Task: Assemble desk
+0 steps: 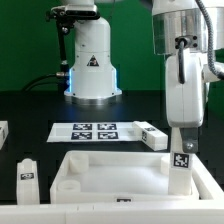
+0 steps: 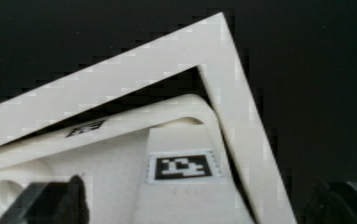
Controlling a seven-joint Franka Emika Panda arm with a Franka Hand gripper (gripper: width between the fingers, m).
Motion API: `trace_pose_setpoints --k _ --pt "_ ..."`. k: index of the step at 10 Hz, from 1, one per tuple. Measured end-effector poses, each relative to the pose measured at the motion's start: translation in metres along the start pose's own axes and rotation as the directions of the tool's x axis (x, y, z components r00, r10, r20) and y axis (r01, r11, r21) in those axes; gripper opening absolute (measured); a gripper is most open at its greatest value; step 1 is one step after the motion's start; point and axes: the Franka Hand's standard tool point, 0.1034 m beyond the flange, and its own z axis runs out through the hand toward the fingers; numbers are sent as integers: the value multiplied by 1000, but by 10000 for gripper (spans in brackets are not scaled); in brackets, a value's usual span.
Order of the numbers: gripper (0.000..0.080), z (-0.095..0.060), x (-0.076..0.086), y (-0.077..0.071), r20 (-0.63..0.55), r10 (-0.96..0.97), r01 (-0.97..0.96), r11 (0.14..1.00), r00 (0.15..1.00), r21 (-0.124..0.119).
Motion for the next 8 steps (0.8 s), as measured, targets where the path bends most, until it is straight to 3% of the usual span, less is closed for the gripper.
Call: trace_pose_setpoints --k 2,3,8 --pt "648 -34 -9 7 36 -124 123 992 992 24" --pt "648 -39 -11 10 41 -127 126 992 991 24" --pt "649 -37 -17 17 40 -214 213 977 976 26"
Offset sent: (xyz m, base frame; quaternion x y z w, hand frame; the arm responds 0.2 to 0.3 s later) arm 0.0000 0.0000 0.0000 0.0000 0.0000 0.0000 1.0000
